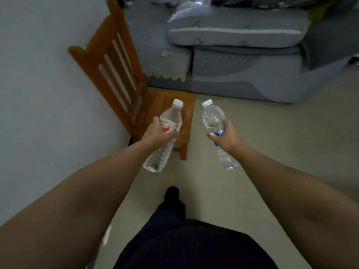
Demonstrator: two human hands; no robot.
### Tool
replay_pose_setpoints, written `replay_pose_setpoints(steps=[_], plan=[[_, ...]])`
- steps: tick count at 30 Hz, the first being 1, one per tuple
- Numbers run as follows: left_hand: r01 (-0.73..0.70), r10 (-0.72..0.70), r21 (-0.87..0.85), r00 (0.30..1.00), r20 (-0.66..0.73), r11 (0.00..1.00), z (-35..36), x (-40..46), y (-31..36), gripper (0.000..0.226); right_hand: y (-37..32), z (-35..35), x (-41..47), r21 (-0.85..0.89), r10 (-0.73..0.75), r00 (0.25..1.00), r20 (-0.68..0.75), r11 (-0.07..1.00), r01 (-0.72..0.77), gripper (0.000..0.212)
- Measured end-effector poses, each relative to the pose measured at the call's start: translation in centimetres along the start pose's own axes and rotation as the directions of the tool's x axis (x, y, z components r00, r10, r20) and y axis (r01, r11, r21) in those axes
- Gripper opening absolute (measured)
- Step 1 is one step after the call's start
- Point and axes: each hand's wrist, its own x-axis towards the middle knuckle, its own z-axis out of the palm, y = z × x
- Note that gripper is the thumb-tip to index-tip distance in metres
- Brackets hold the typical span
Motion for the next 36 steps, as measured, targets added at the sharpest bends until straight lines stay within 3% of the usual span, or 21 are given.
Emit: replay_pose_setpoints(steps=[7,15,20,30,34,36], plan=[[-0.178,0.158,0.124,0.974,0.161,0.976,-0.1,9.3,6.2,0.065,-0.3,-2.1,3.7,0.177,0.174,0.969,-0.174,0.974,-0.143,0.058],[-0.356,0.281,0.14,0.88,0.382,0.924,5.8,14.5,14.3,0.072,3.1,-6.4,3.6,0.388,0.414,0.834,-0.365,0.882,-0.268,0.057],[-0.494,0.363,0.117,0.761,0.537,0.862,13.4,14.8,21.3,0.066,8.2,-11.2,3.7,0.476,0.553,0.71,-0.437,0.811,-0.339,0.059],[-0.611,0.432,0.049,0.613,0.662,0.79,29.9,13.6,34.9,0.058,19.4,-23.8,3.7,0.637,0.705,0.516,-0.487,0.691,-0.342,0.055],[-0.637,0.473,-0.018,0.552,0.687,0.771,36.1,11.7,40.3,0.038,23.5,-29.3,2.8,0.656,0.736,0.444,-0.511,0.668,-0.351,0.058],[-0.669,0.497,-0.044,0.505,0.705,0.742,39.3,10.3,42.5,0.045,25.8,-31.5,2.1,0.677,0.761,0.383,-0.524,0.645,-0.355,0.06]])
